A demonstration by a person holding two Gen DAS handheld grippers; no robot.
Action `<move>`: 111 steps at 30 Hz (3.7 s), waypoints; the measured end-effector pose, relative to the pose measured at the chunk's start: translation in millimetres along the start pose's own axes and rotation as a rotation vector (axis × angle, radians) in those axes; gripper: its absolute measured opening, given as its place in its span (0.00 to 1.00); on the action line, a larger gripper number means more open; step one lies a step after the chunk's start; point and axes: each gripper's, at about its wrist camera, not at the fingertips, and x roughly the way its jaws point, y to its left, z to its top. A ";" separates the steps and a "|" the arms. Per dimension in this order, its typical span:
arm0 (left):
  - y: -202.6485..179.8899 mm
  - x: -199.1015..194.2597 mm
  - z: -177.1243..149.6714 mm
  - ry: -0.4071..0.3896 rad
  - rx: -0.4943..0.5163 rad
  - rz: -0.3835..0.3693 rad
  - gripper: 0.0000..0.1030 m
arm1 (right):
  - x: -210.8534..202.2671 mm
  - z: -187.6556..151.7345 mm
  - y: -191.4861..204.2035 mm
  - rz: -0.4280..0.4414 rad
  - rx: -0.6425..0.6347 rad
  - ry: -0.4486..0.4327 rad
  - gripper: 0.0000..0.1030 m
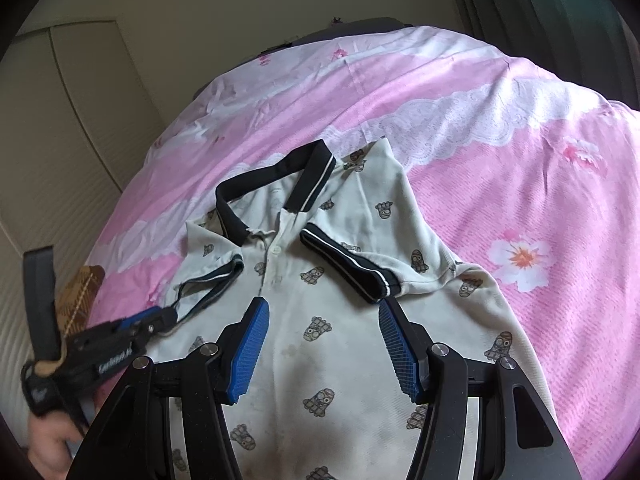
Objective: Fold small clothes
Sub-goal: 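Fold the grasped sleeve with the left gripper across the shirt front, then open the left gripper and release the sleeve onto the shirt, then move both grippers back over the shirt hem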
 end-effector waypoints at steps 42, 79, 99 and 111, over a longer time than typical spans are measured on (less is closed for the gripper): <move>104.2 99.2 121.3 0.055 -0.113 -0.114 0.07 | 66.0 41.6 39.8 0.028 -0.070 -0.017 0.57; 3.7 -33.8 -8.6 -0.065 -0.063 -0.006 0.47 | -81.2 -0.9 -13.4 -0.096 -0.150 -0.047 0.56; -20.5 -143.4 -209.6 -0.136 -0.304 0.213 0.55 | -170.2 -130.7 -51.1 -0.154 -0.212 -0.124 0.57; -2.2 -125.6 -230.7 -0.104 -0.413 0.275 0.52 | -154.1 -151.6 -93.6 -0.237 -0.082 -0.040 0.56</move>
